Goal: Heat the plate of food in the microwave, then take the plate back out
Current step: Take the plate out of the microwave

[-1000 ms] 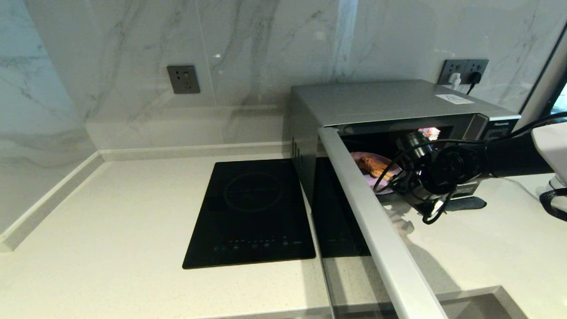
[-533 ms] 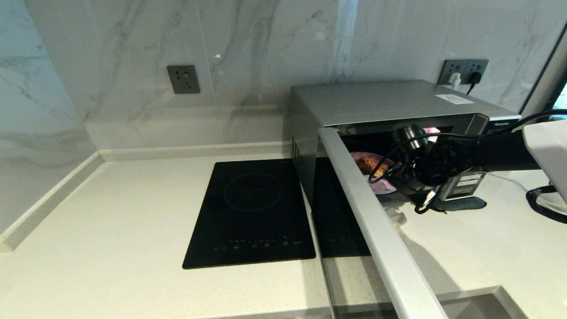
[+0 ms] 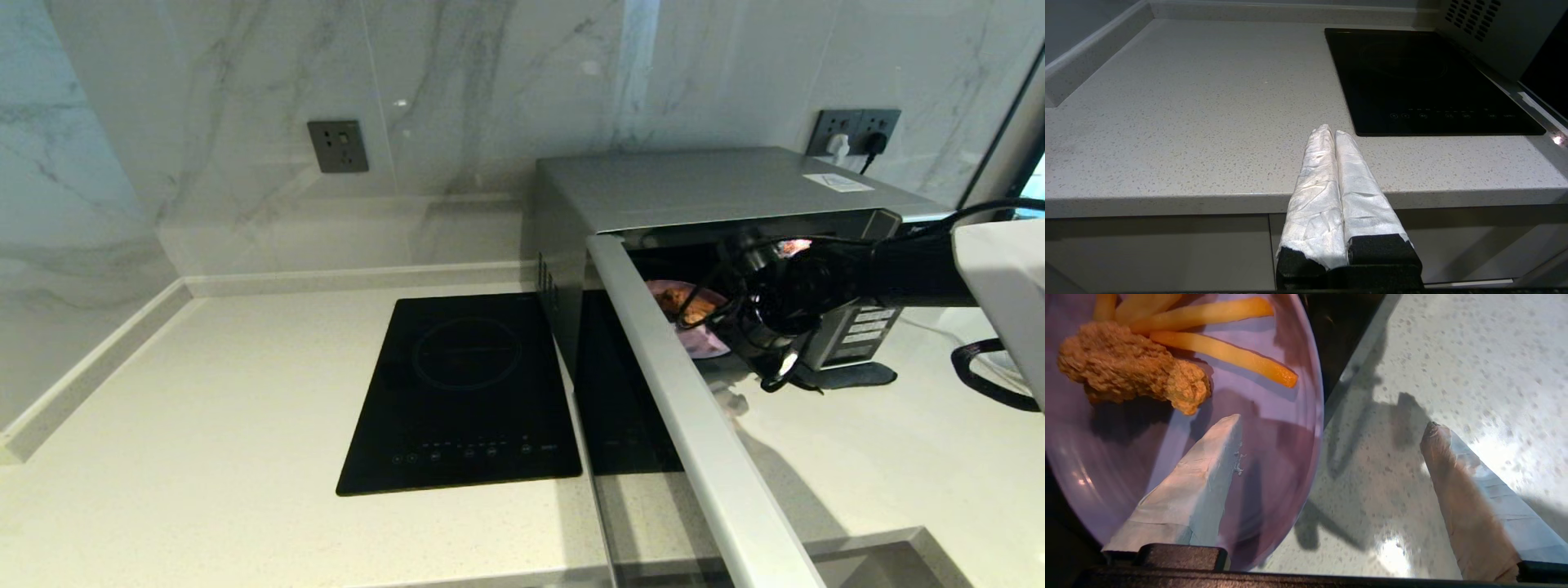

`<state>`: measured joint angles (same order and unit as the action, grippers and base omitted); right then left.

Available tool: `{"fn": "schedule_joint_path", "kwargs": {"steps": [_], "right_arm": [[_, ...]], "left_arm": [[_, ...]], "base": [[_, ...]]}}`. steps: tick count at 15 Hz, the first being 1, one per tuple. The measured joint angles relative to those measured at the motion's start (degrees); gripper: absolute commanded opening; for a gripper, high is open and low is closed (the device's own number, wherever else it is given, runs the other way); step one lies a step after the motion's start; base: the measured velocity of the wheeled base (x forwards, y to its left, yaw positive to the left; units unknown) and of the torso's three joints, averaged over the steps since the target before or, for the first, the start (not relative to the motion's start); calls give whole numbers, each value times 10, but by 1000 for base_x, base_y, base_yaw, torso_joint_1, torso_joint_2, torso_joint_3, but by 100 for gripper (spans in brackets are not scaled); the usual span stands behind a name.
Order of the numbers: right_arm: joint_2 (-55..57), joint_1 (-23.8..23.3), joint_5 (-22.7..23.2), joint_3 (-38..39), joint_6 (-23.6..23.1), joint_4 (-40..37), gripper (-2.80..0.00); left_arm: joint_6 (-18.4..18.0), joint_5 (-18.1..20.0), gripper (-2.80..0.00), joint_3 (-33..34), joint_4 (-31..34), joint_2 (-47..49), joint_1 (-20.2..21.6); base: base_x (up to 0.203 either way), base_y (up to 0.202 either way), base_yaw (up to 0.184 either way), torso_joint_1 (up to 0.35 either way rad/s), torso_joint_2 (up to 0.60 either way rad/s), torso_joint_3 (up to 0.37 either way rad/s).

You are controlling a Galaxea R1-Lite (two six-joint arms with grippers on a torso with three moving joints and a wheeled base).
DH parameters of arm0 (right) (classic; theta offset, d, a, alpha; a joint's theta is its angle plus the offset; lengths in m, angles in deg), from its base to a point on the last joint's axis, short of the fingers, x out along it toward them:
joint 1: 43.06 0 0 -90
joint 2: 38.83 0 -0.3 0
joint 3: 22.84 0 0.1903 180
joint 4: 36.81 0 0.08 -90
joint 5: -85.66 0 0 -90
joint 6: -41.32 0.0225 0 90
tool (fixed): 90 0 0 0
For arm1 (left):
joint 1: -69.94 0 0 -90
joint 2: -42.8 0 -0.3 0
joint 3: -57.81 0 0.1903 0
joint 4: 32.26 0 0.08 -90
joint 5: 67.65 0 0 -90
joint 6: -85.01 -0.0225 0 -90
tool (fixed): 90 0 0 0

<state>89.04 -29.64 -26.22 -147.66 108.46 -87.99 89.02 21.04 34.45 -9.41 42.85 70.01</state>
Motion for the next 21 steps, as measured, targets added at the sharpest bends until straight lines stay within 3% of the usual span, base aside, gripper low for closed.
{"fn": "schedule_joint_path", "kwargs": {"steps": [3,8,21], "right_arm": [[-2,0,36,-41,26,-53,0],[1,-13,147,-73,42,-61,0],[20,-29,149,-62,42,-60,0]], "left_arm": [[0,0,-280,0,0,0,0],[0,0,-280,0,0,0,0],[0,0,-280,0,0,0,0]], "base": [[0,0,0,0,0,0],[0,0,0,0,0,0],[0,0,0,0,0,0]]}}
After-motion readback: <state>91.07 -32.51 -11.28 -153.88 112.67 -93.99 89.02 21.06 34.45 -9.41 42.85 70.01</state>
